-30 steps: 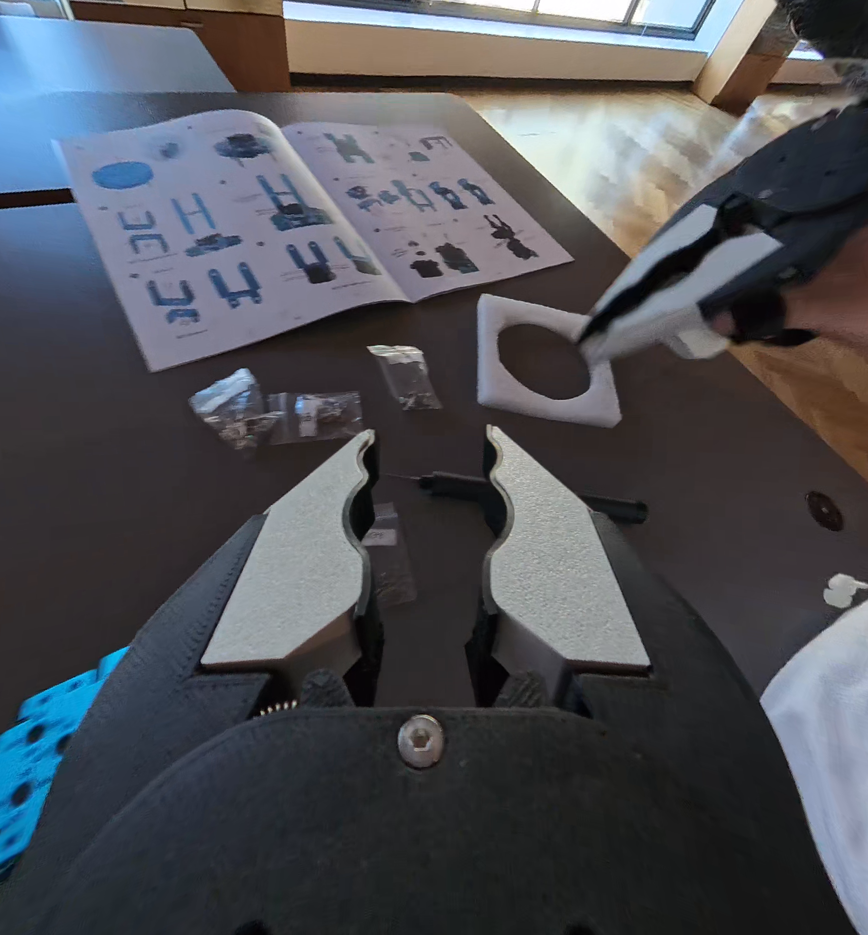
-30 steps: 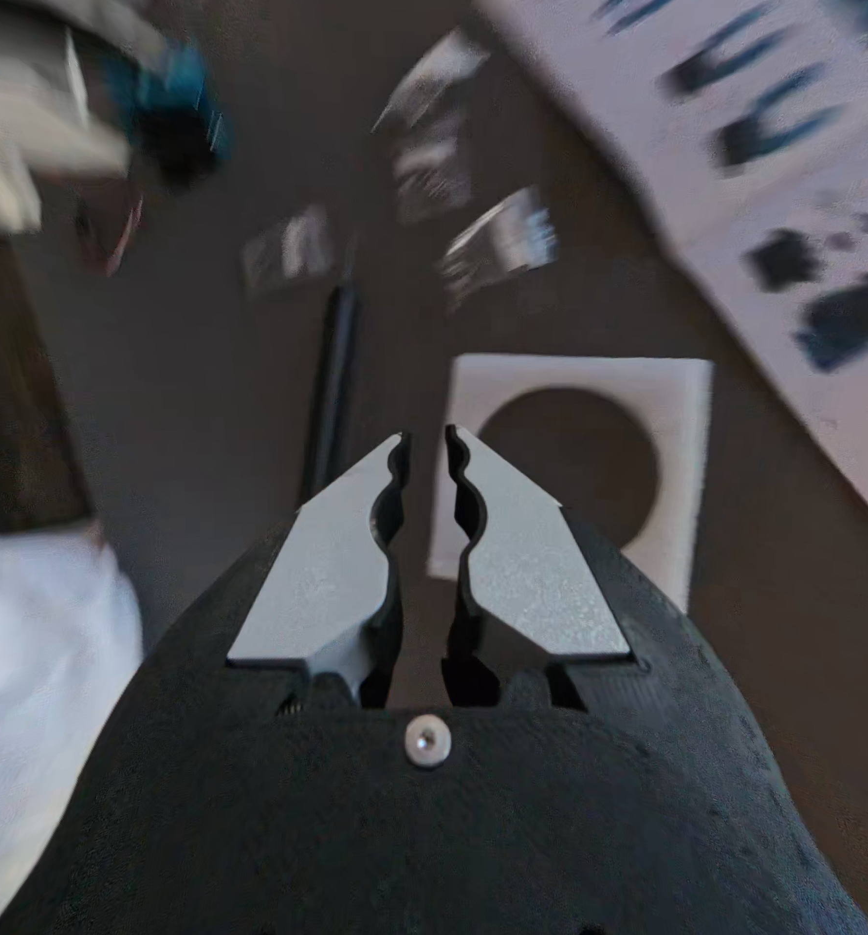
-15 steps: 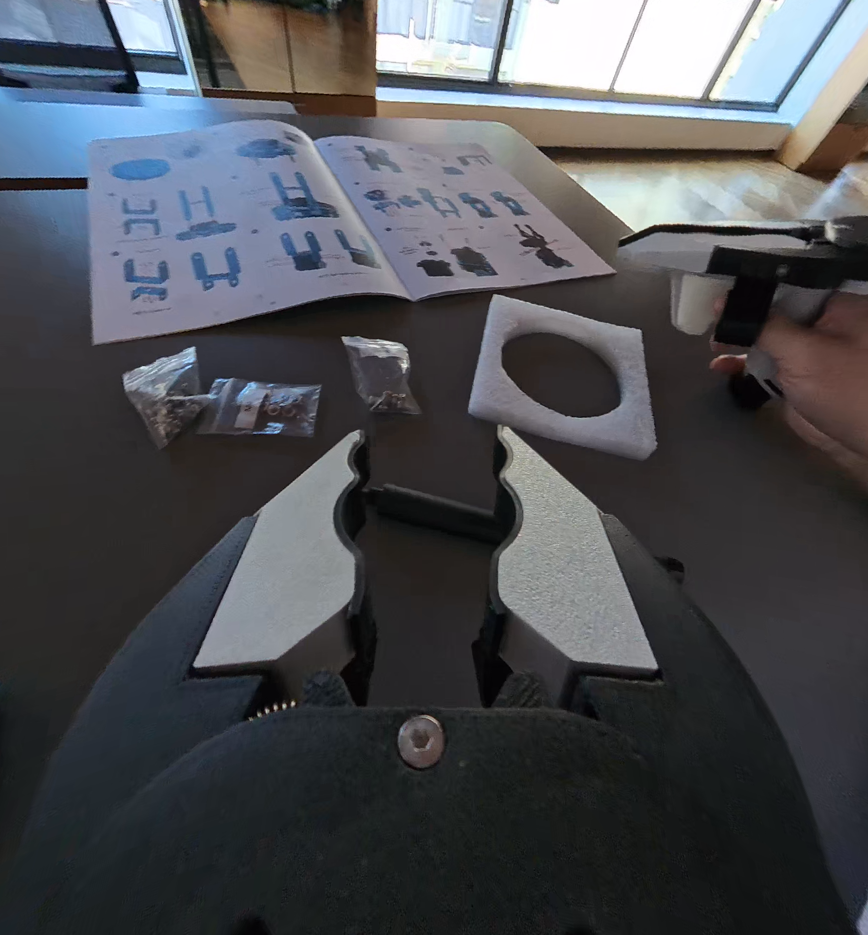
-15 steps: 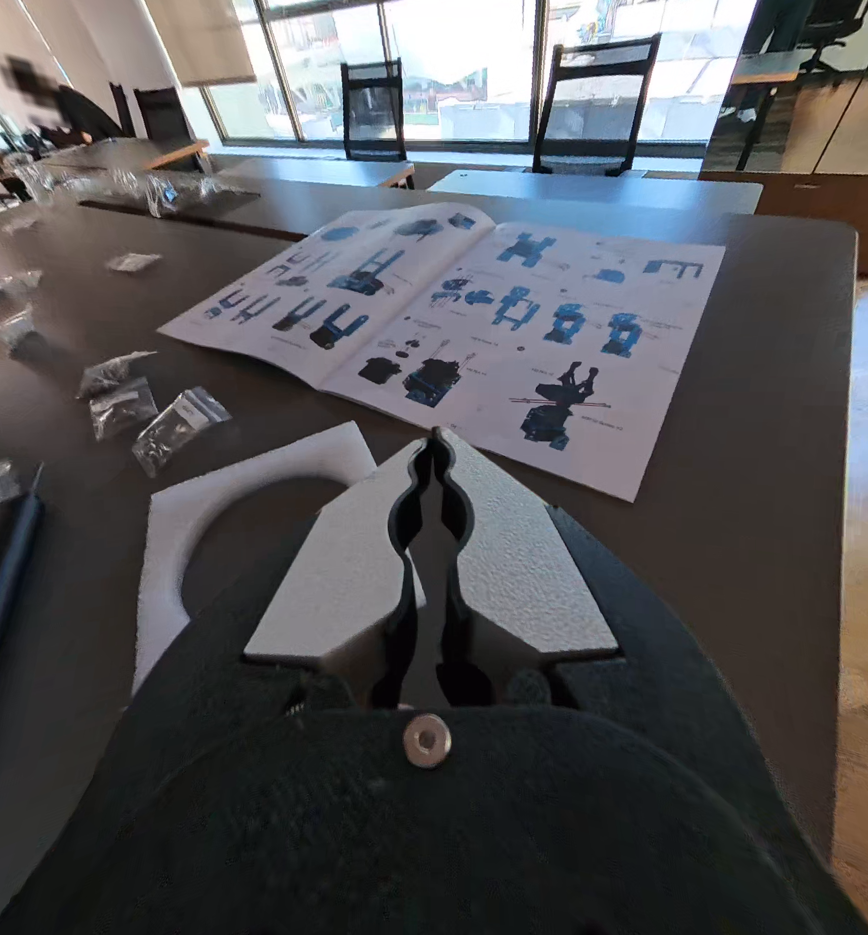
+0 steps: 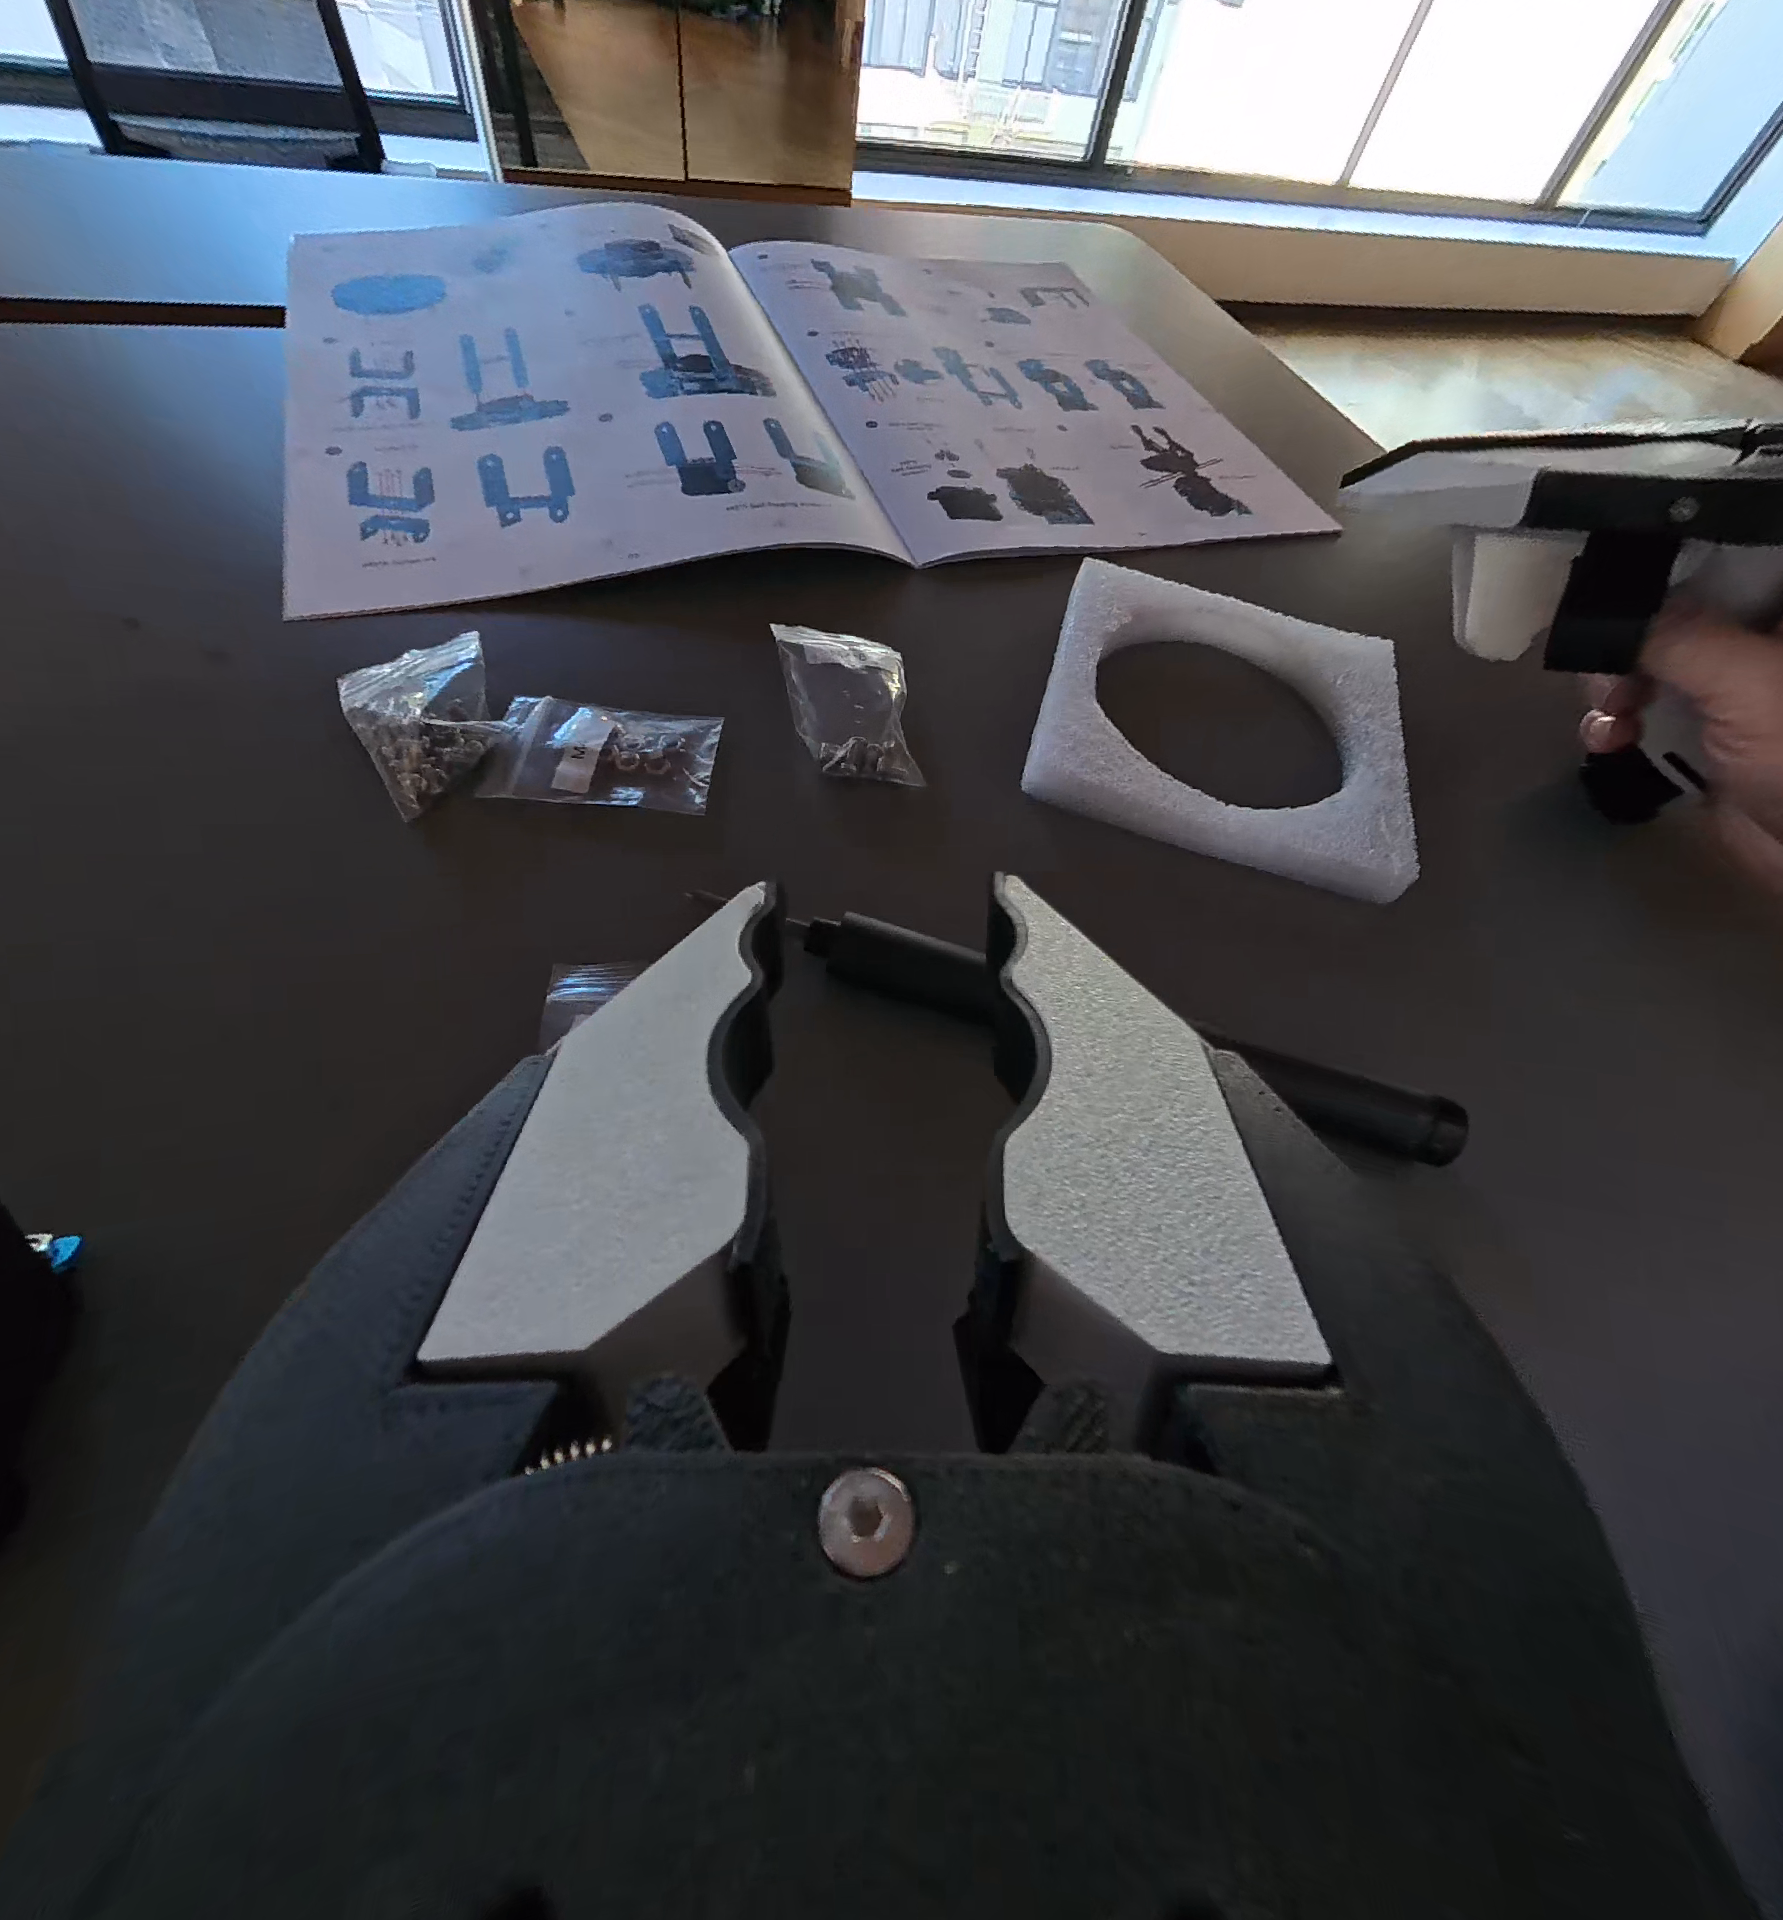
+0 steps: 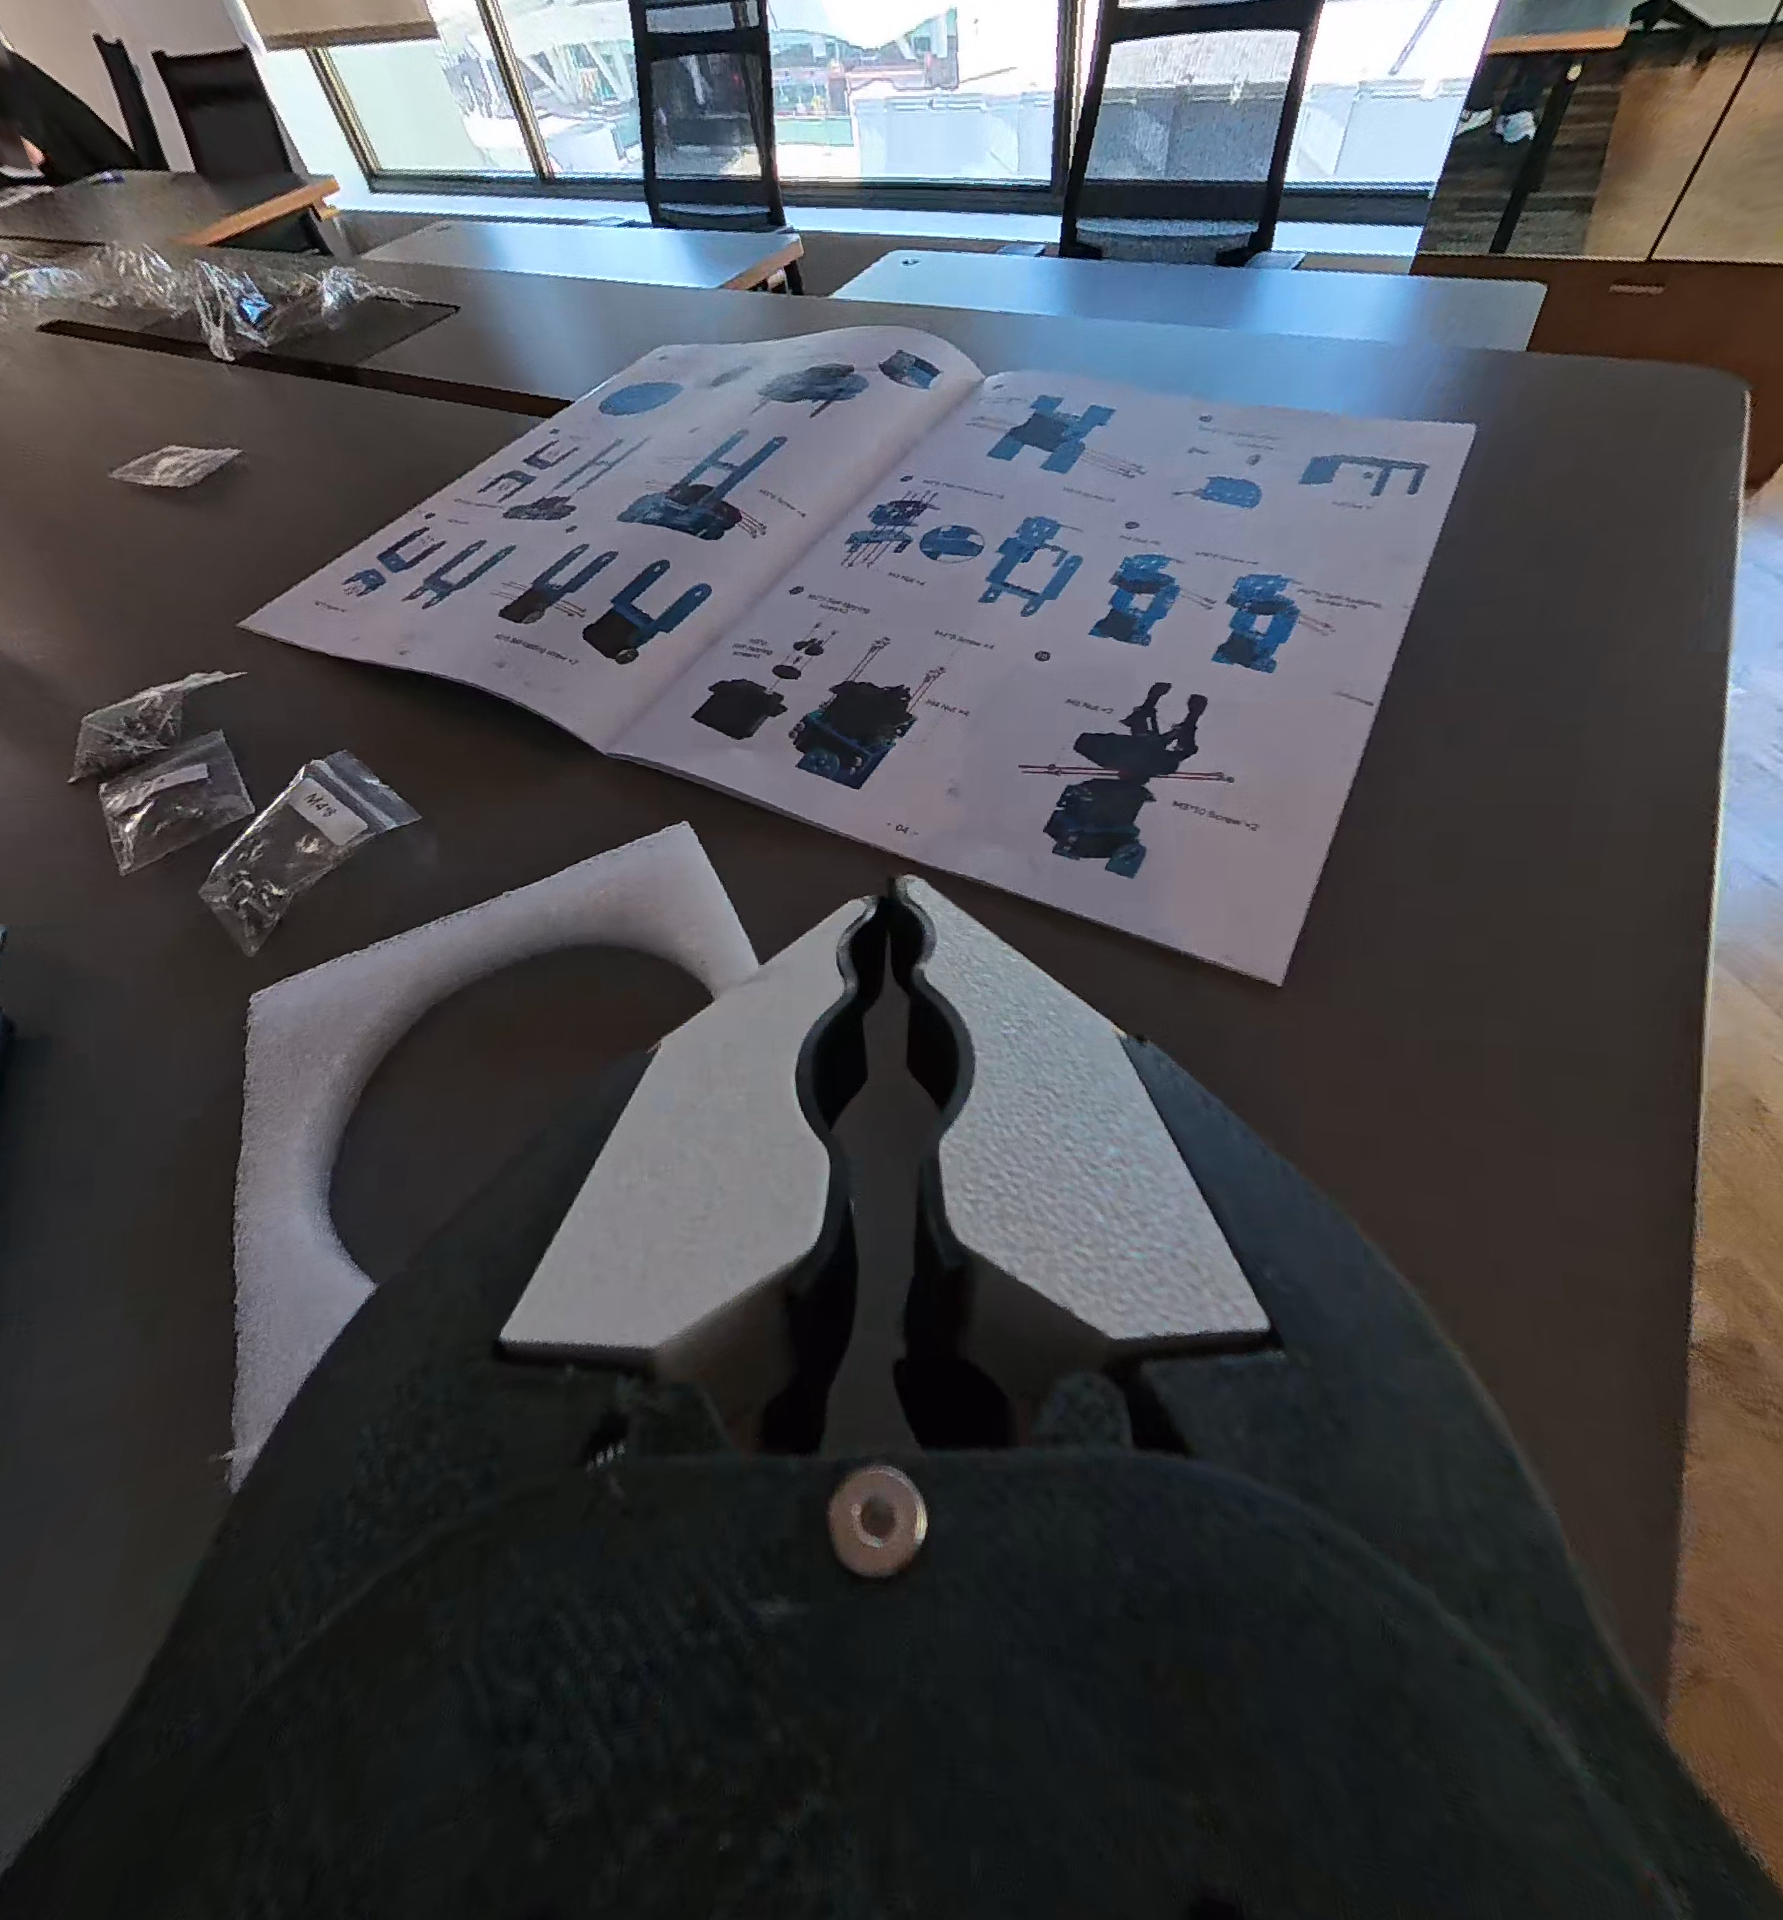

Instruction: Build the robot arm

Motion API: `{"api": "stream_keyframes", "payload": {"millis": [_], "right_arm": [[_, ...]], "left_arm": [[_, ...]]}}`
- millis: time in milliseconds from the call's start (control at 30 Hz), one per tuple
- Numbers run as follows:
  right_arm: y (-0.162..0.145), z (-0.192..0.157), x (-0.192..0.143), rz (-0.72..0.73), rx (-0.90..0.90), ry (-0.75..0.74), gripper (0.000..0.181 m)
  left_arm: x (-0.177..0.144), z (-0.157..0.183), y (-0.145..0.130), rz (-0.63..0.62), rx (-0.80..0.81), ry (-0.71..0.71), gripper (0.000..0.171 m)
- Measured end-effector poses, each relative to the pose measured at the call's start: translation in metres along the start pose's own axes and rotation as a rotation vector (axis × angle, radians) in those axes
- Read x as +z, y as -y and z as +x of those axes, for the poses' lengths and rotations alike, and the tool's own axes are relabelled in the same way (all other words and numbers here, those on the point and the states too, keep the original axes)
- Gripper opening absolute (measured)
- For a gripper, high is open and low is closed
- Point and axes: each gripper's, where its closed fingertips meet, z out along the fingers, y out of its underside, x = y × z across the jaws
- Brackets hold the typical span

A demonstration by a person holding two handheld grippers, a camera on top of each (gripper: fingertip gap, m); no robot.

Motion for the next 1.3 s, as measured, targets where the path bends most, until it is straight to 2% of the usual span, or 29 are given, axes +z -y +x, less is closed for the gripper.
{"api": "stream_keyframes", "payload": {"millis": [433,1300], "right_arm": [[0.001,-0.001,0.001,0.009,-0.018,-0.007,0.0],[0.003,-0.013,0.0,0.01,-0.081,0.025,0.023]], "left_arm": [[0.005,0.0,-0.002,-0.004,0.0,-0.003,0.039],[0.009,0.001,-0.008,-0.024,0.011,0.006,0.038]]}}
